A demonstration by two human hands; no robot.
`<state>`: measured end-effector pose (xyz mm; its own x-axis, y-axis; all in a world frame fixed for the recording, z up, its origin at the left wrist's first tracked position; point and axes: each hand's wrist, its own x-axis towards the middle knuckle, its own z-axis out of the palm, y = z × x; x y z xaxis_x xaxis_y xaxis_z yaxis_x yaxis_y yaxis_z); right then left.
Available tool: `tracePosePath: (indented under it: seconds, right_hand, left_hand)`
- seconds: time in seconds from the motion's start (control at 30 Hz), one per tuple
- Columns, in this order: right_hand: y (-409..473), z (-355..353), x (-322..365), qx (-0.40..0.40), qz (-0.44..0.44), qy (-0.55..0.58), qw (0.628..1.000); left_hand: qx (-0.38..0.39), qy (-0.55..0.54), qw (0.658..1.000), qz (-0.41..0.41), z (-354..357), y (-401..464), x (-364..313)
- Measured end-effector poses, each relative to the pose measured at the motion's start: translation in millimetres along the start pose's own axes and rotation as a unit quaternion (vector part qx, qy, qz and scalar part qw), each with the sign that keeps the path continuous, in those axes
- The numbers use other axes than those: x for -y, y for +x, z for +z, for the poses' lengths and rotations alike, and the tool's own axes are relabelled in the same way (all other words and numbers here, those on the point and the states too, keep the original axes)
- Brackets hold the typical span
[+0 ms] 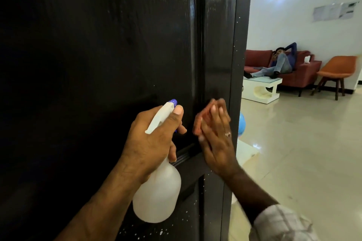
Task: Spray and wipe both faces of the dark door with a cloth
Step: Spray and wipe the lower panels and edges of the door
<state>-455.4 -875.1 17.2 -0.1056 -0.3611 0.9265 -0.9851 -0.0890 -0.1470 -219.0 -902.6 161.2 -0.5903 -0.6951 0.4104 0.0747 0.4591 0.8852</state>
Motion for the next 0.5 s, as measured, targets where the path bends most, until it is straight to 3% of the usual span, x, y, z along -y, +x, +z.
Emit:
tracePosePath:
  seconds: [0.13, 0.23, 0.33, 0.43, 0.5]
  right_hand:
    - [107.7, 0.4, 24.7, -0.094, 0.043, 0.054, 0.993]
    - [120.4, 10.0, 32.9, -0.130, 0.054, 0.059, 0.988]
    - [45.7, 20.1, 29.0, -0.080, 0.045, 0.087, 0.992]
    - [-52.6, 28.9, 23.6, 0.022, 0.106, 0.088, 0.990]
    - [-67.6, 24.6, 17.9, 0.053, 0.124, 0.087, 0.987]
  left_hand:
    - [-0.004, 0.004, 1.000, -0.003, 1.6, 1.0, 1.1]
    - [-0.017, 0.014, 1.000, 0.007, 5.6, 1.8, 5.2]
    - [-0.017, 0.022, 0.999, 0.022, 8.4, 1.3, 12.9]
    - [-0.012, 0.021, 1.000, 0.010, 13.3, -1.2, 19.7]
    - [-0.013, 0.026, 1.000, 0.004, 16.4, -2.7, 22.7]
